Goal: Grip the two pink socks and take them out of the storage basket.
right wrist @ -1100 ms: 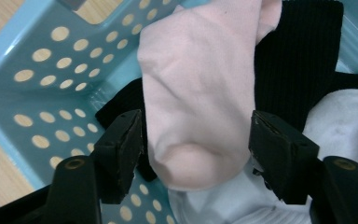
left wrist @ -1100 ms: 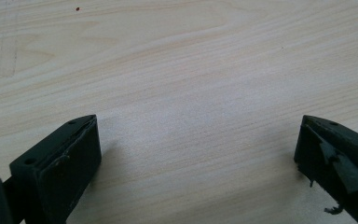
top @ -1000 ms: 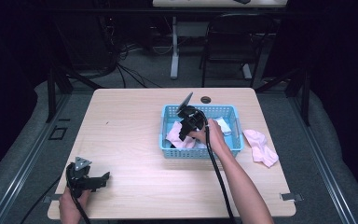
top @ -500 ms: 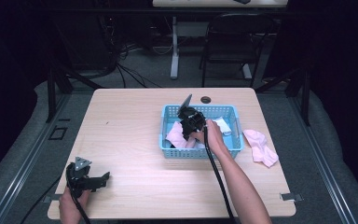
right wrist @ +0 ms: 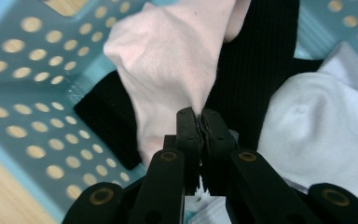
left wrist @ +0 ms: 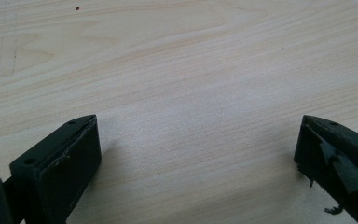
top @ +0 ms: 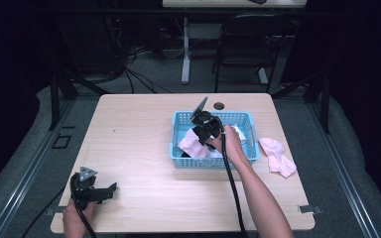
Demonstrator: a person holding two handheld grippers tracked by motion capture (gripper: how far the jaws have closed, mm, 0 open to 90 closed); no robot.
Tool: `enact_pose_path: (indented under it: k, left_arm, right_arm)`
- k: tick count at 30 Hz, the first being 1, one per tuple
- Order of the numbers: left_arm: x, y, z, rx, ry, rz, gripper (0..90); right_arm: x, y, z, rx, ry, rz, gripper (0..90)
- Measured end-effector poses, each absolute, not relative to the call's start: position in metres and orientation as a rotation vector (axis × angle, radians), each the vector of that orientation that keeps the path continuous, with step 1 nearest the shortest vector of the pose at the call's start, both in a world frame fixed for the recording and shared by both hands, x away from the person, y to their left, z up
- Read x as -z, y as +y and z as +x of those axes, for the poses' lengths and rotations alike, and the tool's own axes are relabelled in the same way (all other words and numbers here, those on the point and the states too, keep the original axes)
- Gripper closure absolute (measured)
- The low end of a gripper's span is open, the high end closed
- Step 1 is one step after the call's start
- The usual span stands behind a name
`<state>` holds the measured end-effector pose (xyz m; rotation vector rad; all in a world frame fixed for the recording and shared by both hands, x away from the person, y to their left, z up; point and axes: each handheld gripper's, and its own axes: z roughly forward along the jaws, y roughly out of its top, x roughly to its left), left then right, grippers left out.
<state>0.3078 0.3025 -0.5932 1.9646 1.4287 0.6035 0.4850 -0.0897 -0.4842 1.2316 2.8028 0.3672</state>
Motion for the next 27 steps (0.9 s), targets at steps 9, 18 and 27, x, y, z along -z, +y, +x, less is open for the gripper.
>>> enact_pose_path:
  k: [9, 18, 27]
  left_arm:
    - [0.593, 0.303, 0.308, -0.602, 1.428, 1.963, 0.5]
    - [0.593, 0.303, 0.308, -0.603, 1.428, 1.963, 0.5]
    - [0.593, 0.303, 0.308, -0.603, 1.428, 1.962, 0.5]
  right_arm:
    - [0.450, -0.100, 0.471, -0.456, 2.742, 1.210, 87.4]
    - [0.418, -0.122, 0.462, -0.541, 2.662, 1.211, 87.5]
    - [0.389, -0.145, 0.450, -0.604, 2.591, 1.215, 87.5]
